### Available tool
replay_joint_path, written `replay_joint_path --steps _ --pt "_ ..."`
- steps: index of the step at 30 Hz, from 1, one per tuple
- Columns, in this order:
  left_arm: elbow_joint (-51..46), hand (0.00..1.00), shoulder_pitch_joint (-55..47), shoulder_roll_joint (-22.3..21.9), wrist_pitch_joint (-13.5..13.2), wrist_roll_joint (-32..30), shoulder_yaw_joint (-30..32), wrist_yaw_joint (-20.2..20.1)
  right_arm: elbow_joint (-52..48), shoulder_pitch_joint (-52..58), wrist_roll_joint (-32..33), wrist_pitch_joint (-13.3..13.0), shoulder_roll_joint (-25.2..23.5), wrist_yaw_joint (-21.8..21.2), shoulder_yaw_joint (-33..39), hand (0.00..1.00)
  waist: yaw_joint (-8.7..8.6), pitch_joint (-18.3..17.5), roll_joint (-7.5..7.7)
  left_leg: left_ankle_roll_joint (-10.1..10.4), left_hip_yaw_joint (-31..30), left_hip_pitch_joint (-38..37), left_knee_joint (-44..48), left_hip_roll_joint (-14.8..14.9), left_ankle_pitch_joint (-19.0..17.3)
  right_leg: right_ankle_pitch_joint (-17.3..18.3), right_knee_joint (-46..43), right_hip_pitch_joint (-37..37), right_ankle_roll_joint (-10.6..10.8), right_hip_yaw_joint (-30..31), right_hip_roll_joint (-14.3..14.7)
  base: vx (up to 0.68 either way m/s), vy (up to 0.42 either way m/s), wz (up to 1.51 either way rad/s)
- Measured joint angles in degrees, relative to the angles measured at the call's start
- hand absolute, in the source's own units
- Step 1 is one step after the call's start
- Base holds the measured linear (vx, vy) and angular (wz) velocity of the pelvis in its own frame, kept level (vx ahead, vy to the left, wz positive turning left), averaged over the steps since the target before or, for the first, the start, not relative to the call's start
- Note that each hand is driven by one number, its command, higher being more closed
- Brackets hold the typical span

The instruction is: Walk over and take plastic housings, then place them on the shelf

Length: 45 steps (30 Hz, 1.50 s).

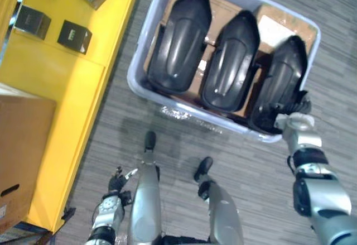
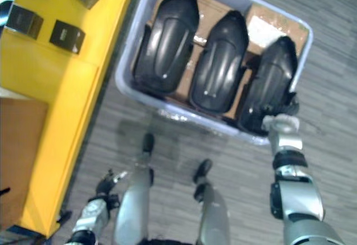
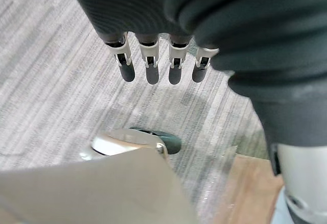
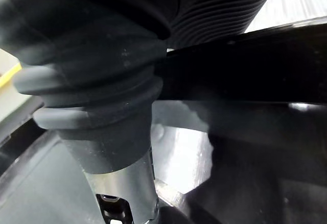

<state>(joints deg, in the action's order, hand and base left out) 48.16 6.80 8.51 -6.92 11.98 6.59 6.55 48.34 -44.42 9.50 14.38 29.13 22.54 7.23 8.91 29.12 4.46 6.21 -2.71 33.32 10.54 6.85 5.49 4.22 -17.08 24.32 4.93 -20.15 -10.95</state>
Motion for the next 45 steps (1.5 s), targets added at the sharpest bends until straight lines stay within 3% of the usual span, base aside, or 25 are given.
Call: replay_joint_path --steps 4,6,20,25,38,43,45 --pt "-0.3 0.00 0.0 -0.3 -0.6 1.2 0.0 0.0 0.1 -0.8 -5.9 1.9 1.8 0.1 -0.2 1.00 0.15 0.2 -0.29 0.2 0.0 0.9 0.0 0.2 0.2 0.6 -1.3 1.7 -0.1 0.1 -0.2 -0.03 -0.009 -0.01" --pt "-0.2 0.00 0.1 -0.8 -0.7 1.6 0.0 0.1 0.1 -1.2 -8.2 2.2 3.3 0.1 -0.2 1.00 0.23 0.7 -1.25 0.4 -0.2 0.9 0.0 0.4 0.4 1.0 -1.8 1.8 -0.2 0.0 -0.2 0.00 0.000 0.00" --pt "-1.9 0.00 0.1 -1.7 -1.8 3.4 -0.1 0.1 0.5 -1.9 -13.1 3.5 4.8 0.0 -2.0 1.00 0.28 0.9 -2.00 0.9 -0.1 0.7 0.1 1.3 0.7 2.5 -4.5 2.8 -0.7 0.1 0.0 0.03 -0.023 -0.01" --pt "-2.5 0.00 0.1 -2.3 -2.8 3.4 -0.2 0.3 0.6 -1.7 -13.6 2.6 4.7 0.1 -2.9 1.00 0.29 0.9 -2.08 0.9 0.1 -0.1 0.0 1.4 0.7 2.5 -4.8 2.3 -0.8 0.2 0.0 0.00 0.000 0.00" --pt "-7.5 0.00 -3.3 -4.3 -5.5 3.2 -2.9 11.2 -2.9 4.8 -14.8 -1.4 4.7 3.9 -6.2 1.00 -0.39 0.2 -2.68 0.9 0.6 -10.5 -3.5 0.6 0.9 3.0 -2.0 -7.5 -0.1 0.0 0.1 0.02 -0.002 0.02" --pt "-18.7 0.00 -7.0 -1.8 -5.0 3.5 -4.1 11.2 -5.8 10.8 -14.7 -2.2 5.0 4.9 -0.6 1.00 -0.40 -0.3 -1.95 0.5 1.4 -17.0 -8.5 0.0 2.1 1.4 3.1 -14.1 1.4 -0.3 0.4 0.09 0.004 0.03" --pt "-24.8 0.00 -8.5 -0.4 -4.1 3.5 -4.5 11.2 -8.2 14.1 -14.8 -2.3 4.9 5.7 2.9 1.00 -1.12 -2.9 -1.07 0.4 1.6 -18.6 -9.6 -0.8 2.1 0.5 6.1 -16.6 2.1 -0.5 0.1 0.12 0.023 0.04"
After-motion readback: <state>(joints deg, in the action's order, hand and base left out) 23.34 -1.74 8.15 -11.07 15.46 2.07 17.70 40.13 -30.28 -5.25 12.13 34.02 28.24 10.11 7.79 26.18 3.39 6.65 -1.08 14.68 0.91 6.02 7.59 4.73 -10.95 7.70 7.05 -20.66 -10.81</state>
